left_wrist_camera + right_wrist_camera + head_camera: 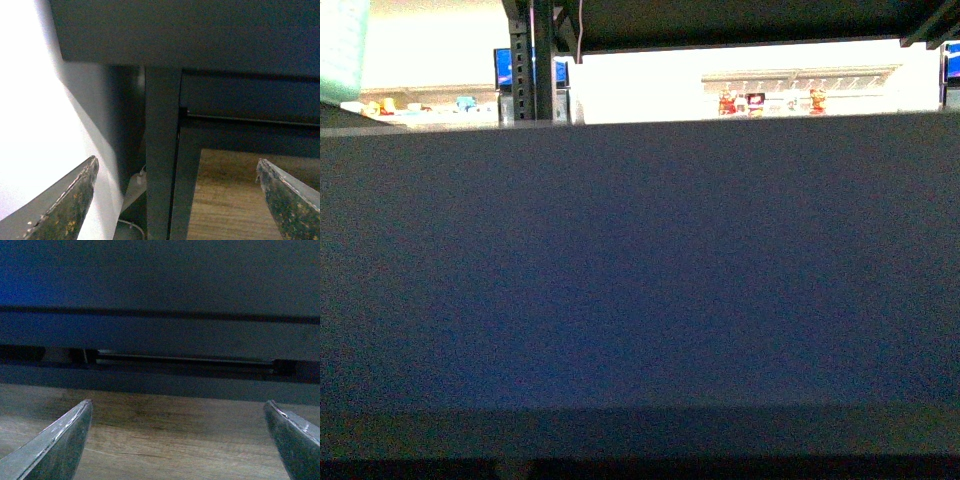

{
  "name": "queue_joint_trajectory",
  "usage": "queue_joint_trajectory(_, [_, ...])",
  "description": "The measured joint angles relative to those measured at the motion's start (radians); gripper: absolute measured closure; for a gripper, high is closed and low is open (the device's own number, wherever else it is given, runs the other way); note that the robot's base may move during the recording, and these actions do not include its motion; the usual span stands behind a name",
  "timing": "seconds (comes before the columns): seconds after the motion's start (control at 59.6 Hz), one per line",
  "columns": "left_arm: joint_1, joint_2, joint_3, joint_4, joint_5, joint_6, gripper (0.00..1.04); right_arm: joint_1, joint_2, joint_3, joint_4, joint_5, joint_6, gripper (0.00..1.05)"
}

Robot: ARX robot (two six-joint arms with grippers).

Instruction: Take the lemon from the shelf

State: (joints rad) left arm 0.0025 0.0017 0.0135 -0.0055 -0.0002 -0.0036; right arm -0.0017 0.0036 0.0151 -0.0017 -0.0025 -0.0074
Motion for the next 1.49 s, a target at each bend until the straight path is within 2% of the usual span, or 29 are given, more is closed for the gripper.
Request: queue_joint_trajectory(1.494, [0.0, 0.0, 0.0, 0.0, 0.0, -0.001, 0.08, 0.0, 0.0, 0.0, 0.0, 0.0, 0.005, 0.02])
